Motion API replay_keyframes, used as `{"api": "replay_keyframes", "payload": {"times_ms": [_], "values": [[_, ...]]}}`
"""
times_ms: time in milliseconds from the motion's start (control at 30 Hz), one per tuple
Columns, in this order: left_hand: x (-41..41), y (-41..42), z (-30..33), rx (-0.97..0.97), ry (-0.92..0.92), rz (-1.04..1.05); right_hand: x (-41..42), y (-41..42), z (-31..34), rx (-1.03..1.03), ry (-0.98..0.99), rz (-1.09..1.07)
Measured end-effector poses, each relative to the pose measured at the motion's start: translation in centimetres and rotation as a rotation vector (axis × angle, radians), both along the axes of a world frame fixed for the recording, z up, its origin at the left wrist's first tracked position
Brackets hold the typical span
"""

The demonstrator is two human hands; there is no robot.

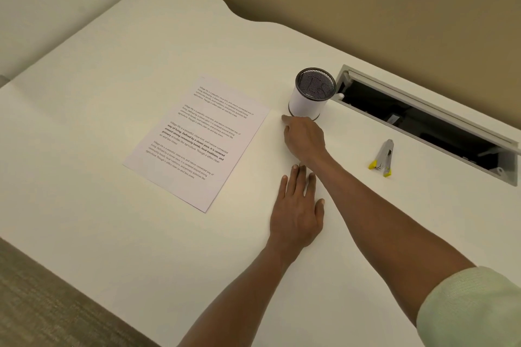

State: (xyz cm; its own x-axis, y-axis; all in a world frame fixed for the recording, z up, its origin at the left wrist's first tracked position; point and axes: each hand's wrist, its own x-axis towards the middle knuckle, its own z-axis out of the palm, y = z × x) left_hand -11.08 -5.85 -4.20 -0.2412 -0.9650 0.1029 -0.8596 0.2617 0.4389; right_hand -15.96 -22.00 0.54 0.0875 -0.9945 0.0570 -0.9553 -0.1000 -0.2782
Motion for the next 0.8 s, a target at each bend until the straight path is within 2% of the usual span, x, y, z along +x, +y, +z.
{"api": "replay_keyframes", "payload": {"times_ms": [133, 300, 433, 500, 633, 800], "values": [[0.0, 0.0, 0.1, 0.003, -0.002, -0.006, -0.3, 0.8, 0.1, 0.005, -0.235, -0.21], [0.1, 0.0, 0.2, 0.001, -0.001, -0.011, -0.8, 1.7, 0.2, 0.097, -0.369, -0.408], [0.1, 0.0, 0.2, -0.002, 0.003, -0.01, -1.3, 2.5, 0.3, 0.132, -0.17, -0.293], [0.0, 0.0, 0.1, -0.004, 0.009, -0.008, -1.6, 2.8, 0.1, 0.172, -0.137, -0.249], [0.0, 0.0, 0.0, -0.006, -0.011, 0.009, -2.1, 2.3, 1.2, 0.156, -0.346, -0.323], [0.0, 0.2, 0.0, -0.014, -0.019, 0.011, -2.8, 0.7, 6.0, -0.088, -0.512, -0.309]]}}
